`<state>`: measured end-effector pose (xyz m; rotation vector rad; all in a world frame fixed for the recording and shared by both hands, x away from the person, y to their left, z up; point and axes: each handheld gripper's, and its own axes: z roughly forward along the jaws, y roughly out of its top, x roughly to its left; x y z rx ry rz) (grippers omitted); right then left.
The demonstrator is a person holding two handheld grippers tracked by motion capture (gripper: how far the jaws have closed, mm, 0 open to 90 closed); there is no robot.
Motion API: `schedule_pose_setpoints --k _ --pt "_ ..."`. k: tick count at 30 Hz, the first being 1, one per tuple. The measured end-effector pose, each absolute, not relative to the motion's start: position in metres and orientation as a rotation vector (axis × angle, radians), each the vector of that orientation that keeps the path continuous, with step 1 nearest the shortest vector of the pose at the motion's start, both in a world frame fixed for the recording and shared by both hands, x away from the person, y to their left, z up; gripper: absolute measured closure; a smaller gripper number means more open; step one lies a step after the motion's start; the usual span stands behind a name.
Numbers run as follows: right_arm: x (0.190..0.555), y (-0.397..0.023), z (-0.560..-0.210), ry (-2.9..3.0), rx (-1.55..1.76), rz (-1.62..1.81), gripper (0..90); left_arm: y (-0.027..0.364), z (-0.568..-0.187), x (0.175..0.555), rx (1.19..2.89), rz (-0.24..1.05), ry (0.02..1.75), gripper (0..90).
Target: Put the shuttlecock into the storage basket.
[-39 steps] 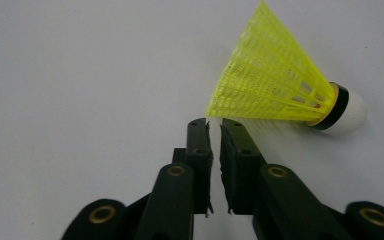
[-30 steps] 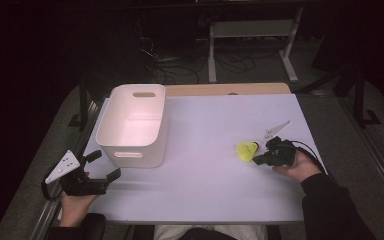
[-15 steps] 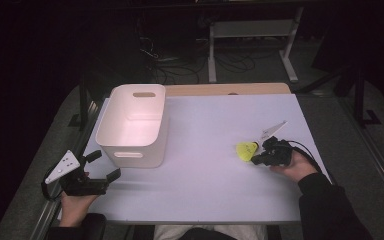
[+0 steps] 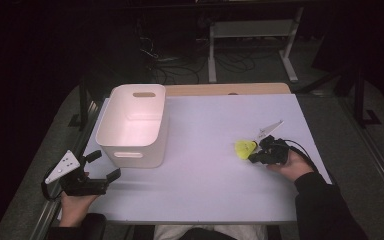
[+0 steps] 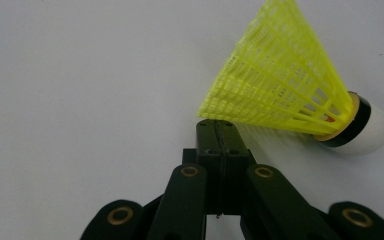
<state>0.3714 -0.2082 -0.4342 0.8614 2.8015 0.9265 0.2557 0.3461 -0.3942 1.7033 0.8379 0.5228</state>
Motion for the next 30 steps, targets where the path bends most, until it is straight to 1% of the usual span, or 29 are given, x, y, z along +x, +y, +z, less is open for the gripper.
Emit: schedule_pose_setpoints --k 22,30 --pt "0.385 -0.208 -0.434 2.764 0.883 0.994 88.8 0.346 -0.394 0.256 1.703 0.522 0.838 0.0" --pt "0.395 -0.200 -0.430 2.764 0.878 0.999 88.8 0.346 -0.394 0.256 1.703 0.524 0.839 0.0"
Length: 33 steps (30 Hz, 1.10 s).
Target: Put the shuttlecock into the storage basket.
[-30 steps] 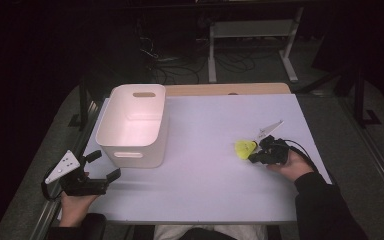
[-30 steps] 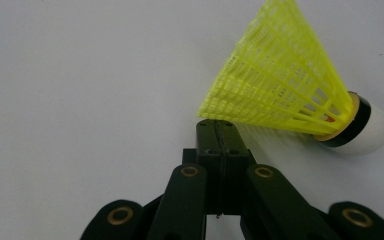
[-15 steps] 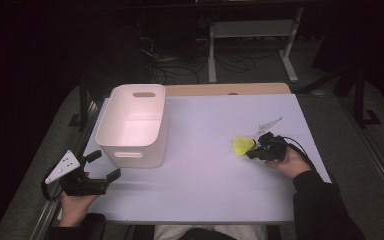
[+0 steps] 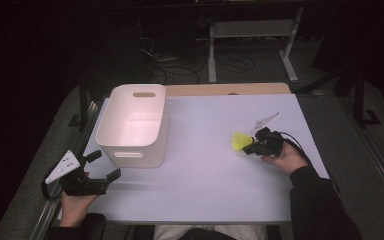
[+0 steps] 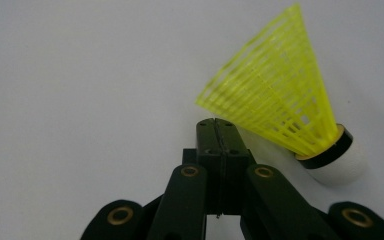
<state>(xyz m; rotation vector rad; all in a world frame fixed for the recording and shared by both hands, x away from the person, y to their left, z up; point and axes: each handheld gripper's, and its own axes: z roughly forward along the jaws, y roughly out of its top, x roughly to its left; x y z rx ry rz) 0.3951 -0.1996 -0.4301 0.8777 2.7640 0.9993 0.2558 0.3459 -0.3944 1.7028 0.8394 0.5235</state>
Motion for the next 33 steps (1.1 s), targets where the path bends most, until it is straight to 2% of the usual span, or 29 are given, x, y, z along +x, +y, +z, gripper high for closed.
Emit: schedule_pose_setpoints --k 16,33 --pt "0.413 -0.198 -0.423 2.732 0.897 1.025 88.8 0.346 -0.395 0.256 1.706 0.522 0.838 0.0" --pt "0.425 -0.195 -0.432 2.736 0.915 0.995 88.8 0.346 -0.395 0.256 1.706 0.522 0.839 0.0"
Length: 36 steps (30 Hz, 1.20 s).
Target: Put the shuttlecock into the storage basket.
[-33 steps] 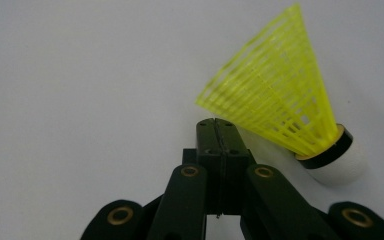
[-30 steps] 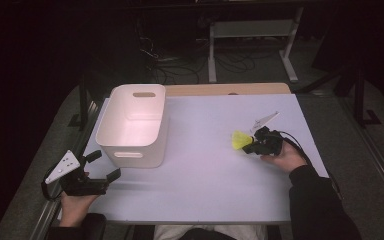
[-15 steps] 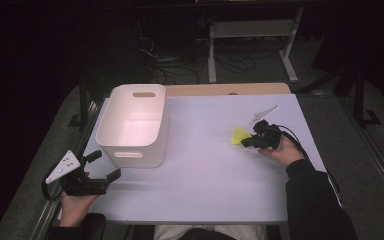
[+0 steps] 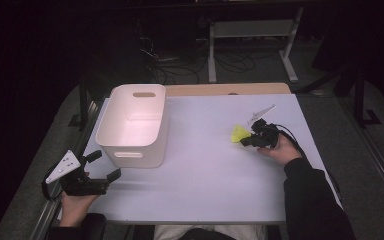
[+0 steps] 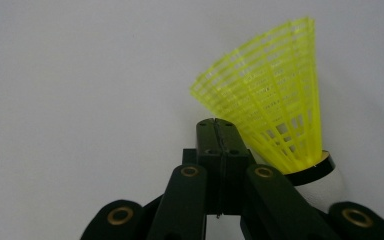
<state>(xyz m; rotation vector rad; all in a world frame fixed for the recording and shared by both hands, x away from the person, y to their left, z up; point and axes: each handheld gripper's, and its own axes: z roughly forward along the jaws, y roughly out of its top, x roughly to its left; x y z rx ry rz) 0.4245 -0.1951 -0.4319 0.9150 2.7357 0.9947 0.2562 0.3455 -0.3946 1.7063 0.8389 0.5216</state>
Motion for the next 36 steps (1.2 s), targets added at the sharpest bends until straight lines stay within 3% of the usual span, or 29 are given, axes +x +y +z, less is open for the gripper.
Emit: schedule_pose_setpoints --k 36 --pt "0.428 -0.207 -0.423 2.692 0.960 1.039 88.7 0.345 -0.395 0.256 1.708 0.520 0.839 0.0"
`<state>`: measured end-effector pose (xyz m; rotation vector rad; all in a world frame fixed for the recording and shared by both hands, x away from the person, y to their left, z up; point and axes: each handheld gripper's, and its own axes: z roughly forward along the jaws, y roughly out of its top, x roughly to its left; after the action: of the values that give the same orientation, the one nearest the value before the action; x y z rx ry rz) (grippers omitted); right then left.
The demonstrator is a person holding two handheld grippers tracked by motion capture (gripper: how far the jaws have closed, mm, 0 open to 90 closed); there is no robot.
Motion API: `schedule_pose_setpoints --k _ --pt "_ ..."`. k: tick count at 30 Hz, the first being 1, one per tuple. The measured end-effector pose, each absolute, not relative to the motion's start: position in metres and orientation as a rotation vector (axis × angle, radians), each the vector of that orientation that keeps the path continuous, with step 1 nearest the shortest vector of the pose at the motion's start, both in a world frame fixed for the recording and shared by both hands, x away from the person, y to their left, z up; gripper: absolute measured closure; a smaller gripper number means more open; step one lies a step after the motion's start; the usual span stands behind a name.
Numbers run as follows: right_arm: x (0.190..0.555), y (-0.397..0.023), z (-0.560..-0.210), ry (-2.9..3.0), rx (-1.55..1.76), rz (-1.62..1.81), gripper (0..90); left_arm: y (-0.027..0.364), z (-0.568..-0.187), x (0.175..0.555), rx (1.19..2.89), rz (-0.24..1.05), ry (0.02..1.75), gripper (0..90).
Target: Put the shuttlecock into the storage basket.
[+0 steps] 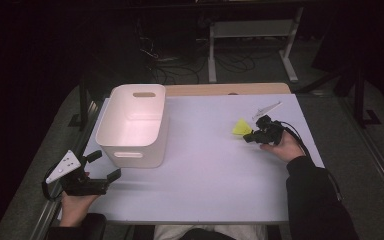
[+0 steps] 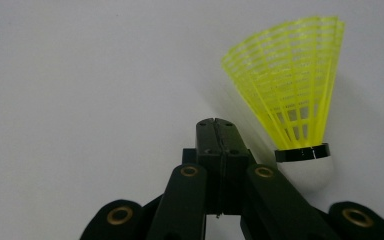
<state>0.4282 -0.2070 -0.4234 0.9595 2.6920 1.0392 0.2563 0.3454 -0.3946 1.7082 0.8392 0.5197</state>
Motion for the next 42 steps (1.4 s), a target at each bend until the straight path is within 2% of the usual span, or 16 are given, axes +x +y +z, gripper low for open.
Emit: schedule_pose_setpoints --k 12,26,27,28,29,42 --pt "0.429 -0.214 -0.408 2.685 0.945 1.032 86.1 0.345 -0.395 0.257 1.712 0.517 0.835 0.0" --pt "0.436 -0.215 -0.390 2.696 0.924 0.997 73.1 0.345 -0.395 0.257 1.712 0.518 0.837 0.0" --pt "0.436 -0.215 -0.389 2.697 0.911 0.993 70.7 0.345 -0.395 0.257 1.712 0.518 0.836 0.0" --pt "0.437 -0.214 -0.388 2.695 0.913 0.980 64.5 0.345 -0.395 0.256 1.712 0.517 0.837 0.0" --pt "0.437 -0.214 -0.388 2.695 0.913 0.980 64.5 0.345 -0.395 0.256 1.713 0.517 0.837 0.0" --pt "0.448 -0.220 -0.378 2.722 0.938 0.927 26.1 0.345 -0.395 0.257 1.714 0.519 0.838 0.0"
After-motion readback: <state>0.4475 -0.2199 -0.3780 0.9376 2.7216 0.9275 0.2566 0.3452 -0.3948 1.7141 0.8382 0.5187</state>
